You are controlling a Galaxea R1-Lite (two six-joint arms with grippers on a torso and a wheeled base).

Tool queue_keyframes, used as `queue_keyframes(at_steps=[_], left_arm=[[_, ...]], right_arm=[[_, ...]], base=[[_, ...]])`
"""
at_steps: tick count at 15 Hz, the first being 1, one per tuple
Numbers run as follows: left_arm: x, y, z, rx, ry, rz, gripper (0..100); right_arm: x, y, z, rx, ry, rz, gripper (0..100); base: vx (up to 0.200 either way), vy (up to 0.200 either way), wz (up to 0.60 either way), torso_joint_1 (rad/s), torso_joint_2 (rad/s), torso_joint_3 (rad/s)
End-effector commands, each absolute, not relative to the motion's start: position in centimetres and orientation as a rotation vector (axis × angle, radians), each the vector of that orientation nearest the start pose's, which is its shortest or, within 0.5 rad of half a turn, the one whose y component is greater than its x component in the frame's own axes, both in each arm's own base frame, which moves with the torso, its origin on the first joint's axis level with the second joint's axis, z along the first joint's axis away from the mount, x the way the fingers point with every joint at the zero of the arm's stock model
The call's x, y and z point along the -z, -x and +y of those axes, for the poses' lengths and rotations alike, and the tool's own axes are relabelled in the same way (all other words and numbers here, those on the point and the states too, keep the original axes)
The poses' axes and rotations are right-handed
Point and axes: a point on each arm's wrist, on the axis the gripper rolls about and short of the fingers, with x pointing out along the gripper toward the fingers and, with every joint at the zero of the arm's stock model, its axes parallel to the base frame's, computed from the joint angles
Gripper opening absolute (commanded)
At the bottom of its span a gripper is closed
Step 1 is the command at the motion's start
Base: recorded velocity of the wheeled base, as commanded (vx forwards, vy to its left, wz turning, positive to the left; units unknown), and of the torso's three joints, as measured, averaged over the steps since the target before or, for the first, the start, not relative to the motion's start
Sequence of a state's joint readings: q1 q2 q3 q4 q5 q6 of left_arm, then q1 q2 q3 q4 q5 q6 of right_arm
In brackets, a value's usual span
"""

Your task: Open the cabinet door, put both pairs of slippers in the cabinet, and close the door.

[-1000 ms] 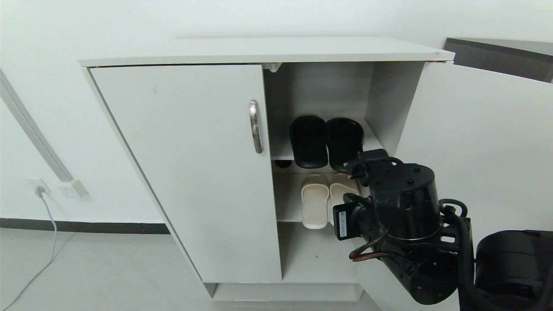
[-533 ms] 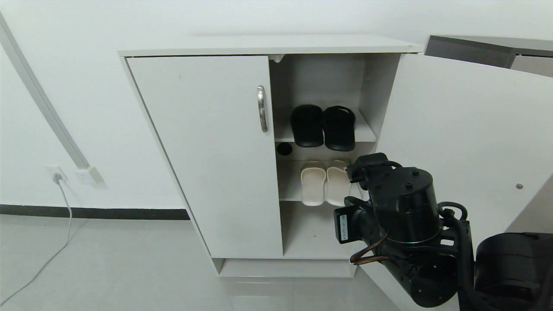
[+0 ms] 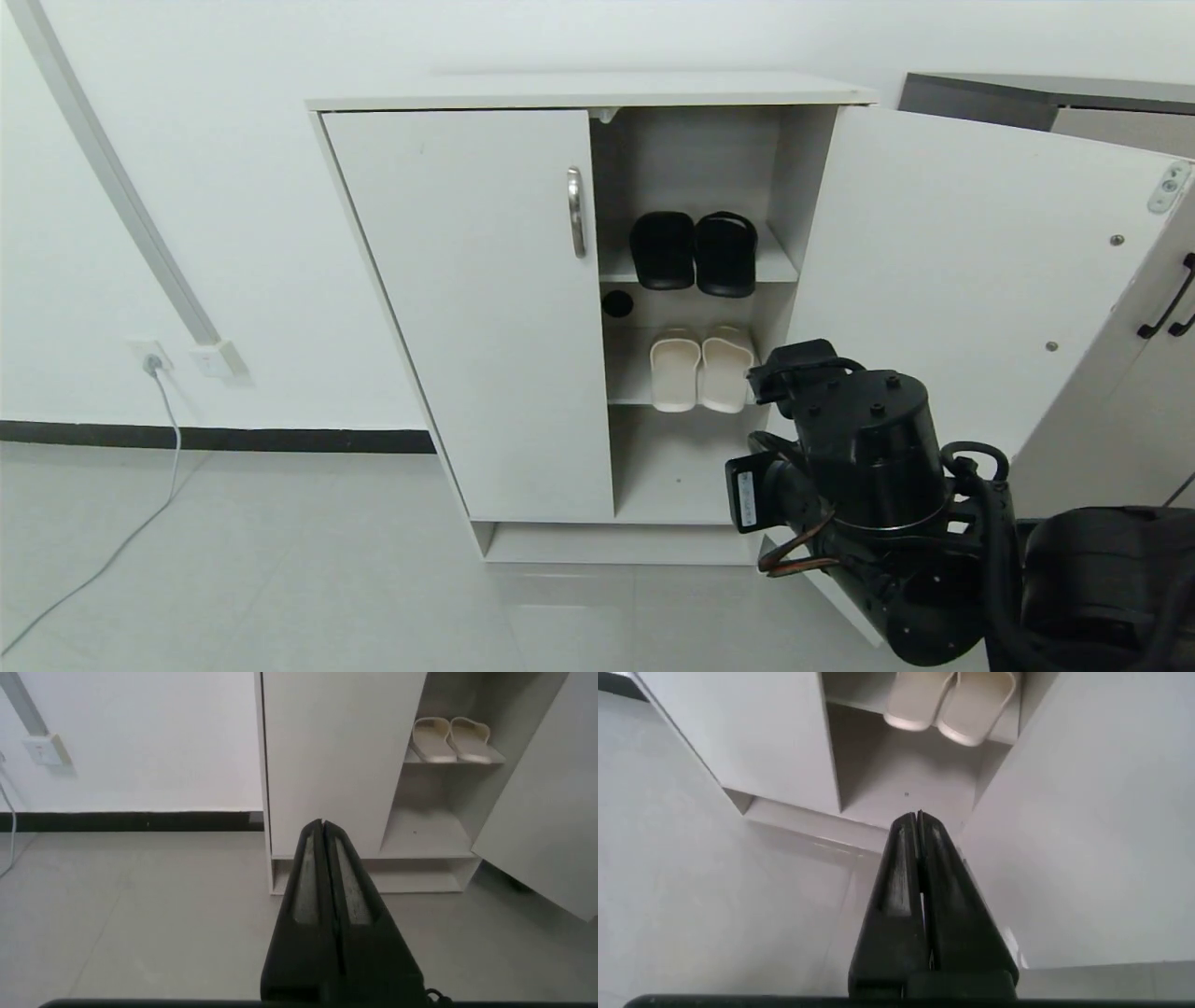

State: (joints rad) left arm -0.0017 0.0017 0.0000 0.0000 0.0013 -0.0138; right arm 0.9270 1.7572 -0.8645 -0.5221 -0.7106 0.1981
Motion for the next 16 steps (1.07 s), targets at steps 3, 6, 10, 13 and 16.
queue_keyframes(at_steps=[3, 6, 10, 13, 16], left_arm=[[-7.55, 2.27, 0.01, 0.0, 0.014, 0.002, 0], [-7.55, 2.27, 0.01, 0.0, 0.014, 0.002, 0], [-7.55, 2.27, 0.01, 0.0, 0.014, 0.002, 0], [-7.55, 2.27, 0.01, 0.0, 0.014, 0.002, 0], [-7.55, 2.27, 0.01, 0.0, 0.014, 0.002, 0]], right_arm=[[-16.93, -20.0, 24.35, -0.19, 0.076, 0.272, 0], [-16.84, -19.98, 24.31, -0.19, 0.077, 0.273, 0], [-16.65, -20.0, 24.34, -0.191, 0.074, 0.27, 0], [-16.51, -20.2, 24.21, -0.183, 0.075, 0.273, 0], [-16.32, -20.28, 24.15, -0.176, 0.082, 0.278, 0]], base=[[0.0, 0.0, 0.0, 0.0, 0.0, 0.0], [0.0, 0.0, 0.0, 0.0, 0.0, 0.0], [0.0, 0.0, 0.0, 0.0, 0.0, 0.0], [0.0, 0.0, 0.0, 0.0, 0.0, 0.0], [0.0, 0.0, 0.0, 0.0, 0.0, 0.0]])
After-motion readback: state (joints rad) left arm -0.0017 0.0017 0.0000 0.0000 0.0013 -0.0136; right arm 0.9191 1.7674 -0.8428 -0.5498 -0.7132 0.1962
